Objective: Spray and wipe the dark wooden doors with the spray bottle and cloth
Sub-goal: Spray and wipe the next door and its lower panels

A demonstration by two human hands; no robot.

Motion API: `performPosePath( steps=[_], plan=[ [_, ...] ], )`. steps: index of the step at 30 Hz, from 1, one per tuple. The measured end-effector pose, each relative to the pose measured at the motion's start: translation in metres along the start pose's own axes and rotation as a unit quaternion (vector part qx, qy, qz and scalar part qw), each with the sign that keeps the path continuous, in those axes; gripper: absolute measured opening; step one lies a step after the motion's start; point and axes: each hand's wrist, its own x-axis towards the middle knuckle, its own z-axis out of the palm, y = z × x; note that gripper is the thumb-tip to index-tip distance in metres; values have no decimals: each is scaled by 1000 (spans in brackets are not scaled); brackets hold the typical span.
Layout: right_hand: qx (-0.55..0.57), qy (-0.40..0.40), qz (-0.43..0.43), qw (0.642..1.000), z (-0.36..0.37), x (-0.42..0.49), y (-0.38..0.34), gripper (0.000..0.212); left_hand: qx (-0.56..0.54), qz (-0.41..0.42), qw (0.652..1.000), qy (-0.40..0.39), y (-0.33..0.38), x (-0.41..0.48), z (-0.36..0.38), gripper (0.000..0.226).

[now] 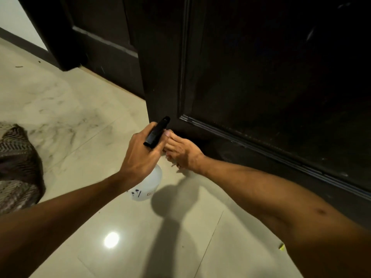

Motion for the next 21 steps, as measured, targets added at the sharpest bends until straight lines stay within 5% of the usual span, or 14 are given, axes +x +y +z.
performPosePath(
  steps=[4,8,10,14,16,19,21],
  plan=[
    [-17,-46,-115,992,20,-55,-11,47,-6,-16,1000,2,-4,-3,-2,33],
    [-14,82,1,997,7,-108,33,54,-33,-8,999,-20,2,-5,8,39],
    [-11,66,30,997,6,-140,36,63,-43,-4,999,-28,9,-6,17,40],
    [-47,-50,-58,996,20,-202,14,75,-54,-6,997,-47,21,-7,32,45],
    [-31,-9,-1,999,17,-212,25,55,-51,6,997,-64,26,-7,39,39],
    [-21,32,96,995,14,-224,40,65,-50,22,996,-76,33,-9,50,30],
    [-21,1,73,997,19,-240,26,66,-49,17,995,-81,40,-11,57,31]
  ],
)
